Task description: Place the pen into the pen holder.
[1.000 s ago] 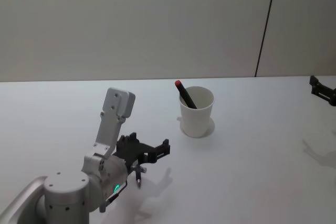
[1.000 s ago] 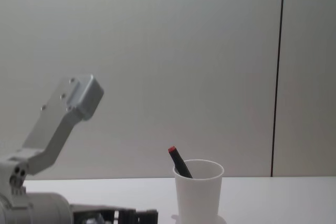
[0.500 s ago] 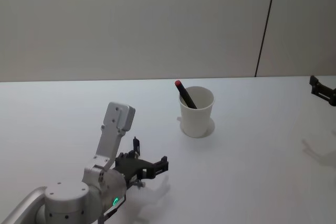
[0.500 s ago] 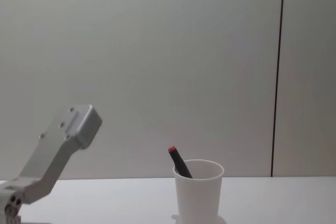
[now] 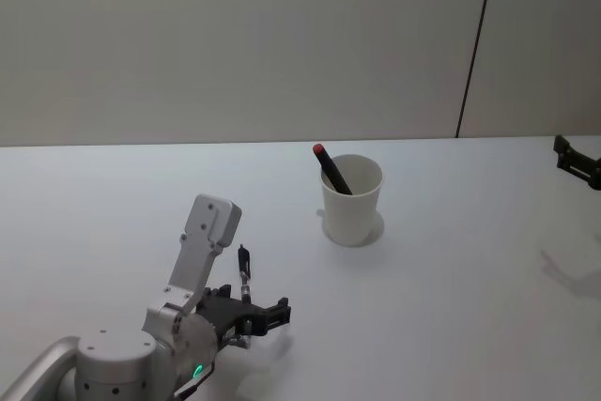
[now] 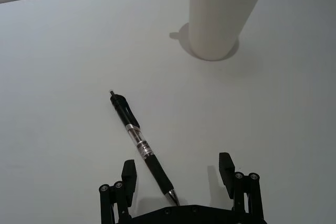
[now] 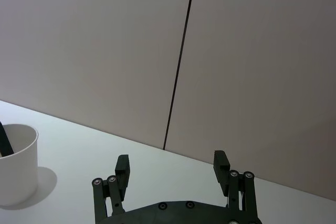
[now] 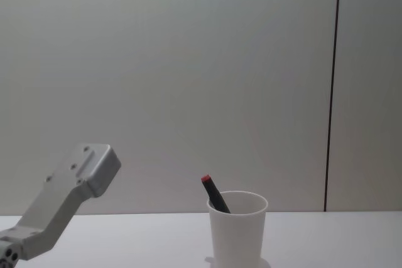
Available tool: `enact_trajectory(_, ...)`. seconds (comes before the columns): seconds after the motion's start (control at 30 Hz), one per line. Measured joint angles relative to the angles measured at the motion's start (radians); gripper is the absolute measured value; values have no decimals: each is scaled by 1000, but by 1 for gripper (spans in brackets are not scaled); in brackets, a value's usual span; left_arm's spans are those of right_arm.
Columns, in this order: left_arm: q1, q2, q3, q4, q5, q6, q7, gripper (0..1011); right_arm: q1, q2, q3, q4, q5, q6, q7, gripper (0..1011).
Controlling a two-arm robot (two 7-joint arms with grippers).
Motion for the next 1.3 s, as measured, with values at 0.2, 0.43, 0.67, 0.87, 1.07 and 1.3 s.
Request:
enact_trajectory(0.2, -3, 6, -2, -2, 27, 30, -7, 1004, 0, 0, 0, 0, 0, 0, 0, 1002)
enact_trajectory(0.43, -11, 12, -5, -1, 68, 66, -22, 1004, 0, 0, 0, 0, 0, 0, 0, 1002)
enact_trajectory(0.67, -24, 13, -7, 11, 108, 88, -42, 1004, 0, 0, 0, 0, 0, 0, 0, 1002)
enact_trajectory(0.87, -33, 9, -10, 24, 130, 91, -52, 1004, 0, 0, 0, 0, 0, 0, 0, 1002)
enact_trajectory(1.07, -42, 4, -13, 38, 142, 87, -61, 1004, 0, 0, 0, 0, 0, 0, 0, 1002)
enact_trajectory(1.3, -52, -5, -18, 55, 147, 77, -69, 1004, 0, 0, 0, 0, 0, 0, 0, 1002)
